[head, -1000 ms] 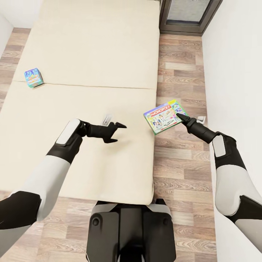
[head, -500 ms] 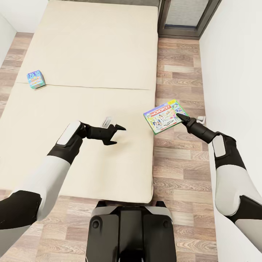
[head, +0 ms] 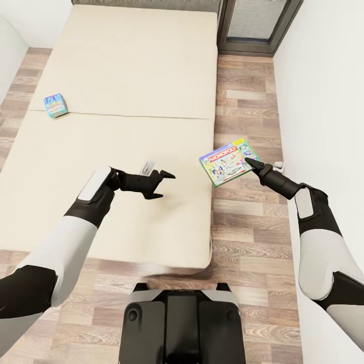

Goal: Put all the toys in the child's room - the three board games (two on the bed and one on the table), the two jigsaw puzzles on the table, and the tennis ball on the table - inside the toy box on the table in the child's room.

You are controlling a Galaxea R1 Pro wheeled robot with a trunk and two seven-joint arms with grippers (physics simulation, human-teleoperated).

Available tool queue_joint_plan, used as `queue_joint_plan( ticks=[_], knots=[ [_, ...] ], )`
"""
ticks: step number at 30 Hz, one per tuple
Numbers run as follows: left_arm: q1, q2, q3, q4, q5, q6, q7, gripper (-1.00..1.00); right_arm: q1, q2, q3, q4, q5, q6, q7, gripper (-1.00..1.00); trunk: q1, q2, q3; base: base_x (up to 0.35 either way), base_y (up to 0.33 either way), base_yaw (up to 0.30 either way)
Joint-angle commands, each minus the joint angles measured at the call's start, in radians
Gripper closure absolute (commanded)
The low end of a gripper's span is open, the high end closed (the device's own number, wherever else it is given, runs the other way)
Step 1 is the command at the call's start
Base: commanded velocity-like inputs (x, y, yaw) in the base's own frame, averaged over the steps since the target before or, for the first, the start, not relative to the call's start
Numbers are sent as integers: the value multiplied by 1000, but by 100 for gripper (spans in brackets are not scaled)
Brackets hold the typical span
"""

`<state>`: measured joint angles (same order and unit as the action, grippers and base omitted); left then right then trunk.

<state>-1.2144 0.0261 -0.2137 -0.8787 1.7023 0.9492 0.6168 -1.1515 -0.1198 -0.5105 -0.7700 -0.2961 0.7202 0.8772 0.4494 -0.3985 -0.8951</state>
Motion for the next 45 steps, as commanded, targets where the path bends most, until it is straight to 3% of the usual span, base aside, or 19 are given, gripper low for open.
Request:
queue_joint_plan(
  ticks=[1,9,30,37,45],
  knots=[
    [-1,1,-3,-1,10,-1,9,-100,-1,0,-2,0,-1,5,2,100,1,-1,1,-63,0,0],
    [-1,1,-3,-68,10,-1,9,-100,0,0,-2,0,-1,5,2,100,1,-1,13,-28,0,0],
    [-1,2,-2,-90,10,-1,9,-100,5,1,-2,1,0,5,2,100,1,-1,46,-45,24,0],
    [1,16,-1,-98,10,0,9,-100,17,1,-2,1,0,5,2,100,1,-1,57,-205,157,0],
    [18,46,-1,-183,10,1,9,-100,36,2,-2,1,0,5,3,100,1,-1,70,-86,67,0]
  ],
)
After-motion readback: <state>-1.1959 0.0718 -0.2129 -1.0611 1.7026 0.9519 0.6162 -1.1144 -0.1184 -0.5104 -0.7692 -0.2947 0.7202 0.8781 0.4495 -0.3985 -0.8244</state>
